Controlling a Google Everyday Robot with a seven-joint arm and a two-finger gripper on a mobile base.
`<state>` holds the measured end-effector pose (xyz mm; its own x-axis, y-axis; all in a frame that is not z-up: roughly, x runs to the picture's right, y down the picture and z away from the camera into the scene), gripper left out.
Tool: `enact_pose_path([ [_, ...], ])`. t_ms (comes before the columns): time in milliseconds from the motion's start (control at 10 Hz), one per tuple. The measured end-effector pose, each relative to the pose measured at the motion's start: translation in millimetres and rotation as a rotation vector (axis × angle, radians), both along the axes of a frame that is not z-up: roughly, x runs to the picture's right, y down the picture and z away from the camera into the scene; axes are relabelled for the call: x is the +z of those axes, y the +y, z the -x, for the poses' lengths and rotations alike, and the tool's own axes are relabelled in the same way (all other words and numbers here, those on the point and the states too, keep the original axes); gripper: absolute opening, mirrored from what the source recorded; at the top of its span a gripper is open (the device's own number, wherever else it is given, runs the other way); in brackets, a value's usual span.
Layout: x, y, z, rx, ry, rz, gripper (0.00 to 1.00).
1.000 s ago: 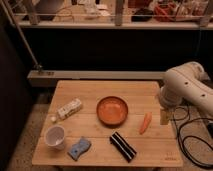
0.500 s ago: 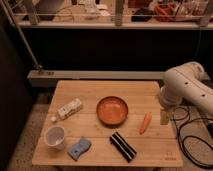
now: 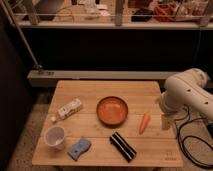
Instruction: Drag the pepper across the table
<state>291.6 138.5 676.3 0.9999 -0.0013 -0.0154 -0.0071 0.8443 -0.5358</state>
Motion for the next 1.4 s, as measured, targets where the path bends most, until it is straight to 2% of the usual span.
enact_pose_path([
  [500, 6.9, 19.8, -1.2, -0.058, -0.051, -0.003, 0.8],
  [1400, 25.8, 33.1, -4.1, -0.156, -0.117, -0.016, 0.8],
])
